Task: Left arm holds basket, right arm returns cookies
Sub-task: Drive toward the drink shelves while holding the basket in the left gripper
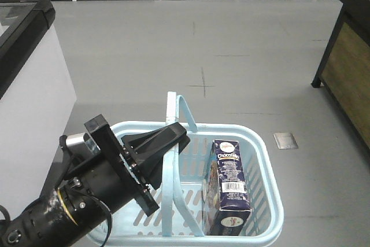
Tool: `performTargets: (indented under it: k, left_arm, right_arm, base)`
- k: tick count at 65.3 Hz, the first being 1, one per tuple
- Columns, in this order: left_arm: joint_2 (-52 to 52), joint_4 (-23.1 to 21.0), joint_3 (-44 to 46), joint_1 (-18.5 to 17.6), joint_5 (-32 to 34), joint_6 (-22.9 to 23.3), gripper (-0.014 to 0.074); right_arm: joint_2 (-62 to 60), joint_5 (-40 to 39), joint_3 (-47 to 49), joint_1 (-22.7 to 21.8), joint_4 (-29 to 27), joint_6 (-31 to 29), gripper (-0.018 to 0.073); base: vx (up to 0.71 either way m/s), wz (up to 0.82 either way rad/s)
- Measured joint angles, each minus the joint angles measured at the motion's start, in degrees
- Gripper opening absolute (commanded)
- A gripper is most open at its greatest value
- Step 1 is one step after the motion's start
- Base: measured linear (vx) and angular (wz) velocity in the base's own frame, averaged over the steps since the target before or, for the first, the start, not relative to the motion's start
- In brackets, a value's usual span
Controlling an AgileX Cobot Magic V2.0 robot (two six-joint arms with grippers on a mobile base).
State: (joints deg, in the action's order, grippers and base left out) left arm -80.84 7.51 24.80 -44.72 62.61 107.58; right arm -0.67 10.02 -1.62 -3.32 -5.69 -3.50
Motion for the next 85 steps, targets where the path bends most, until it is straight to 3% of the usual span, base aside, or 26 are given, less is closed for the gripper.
performTargets:
  k: [85]
  left_arm:
    - [0.0,0.0,0.0,0.0,0.0,0.0,0.0000]
  right_arm:
    - [0.0,0.0,0.0,0.0,0.0,0.0,-0.0006]
  base:
    - [0.56,-0.01]
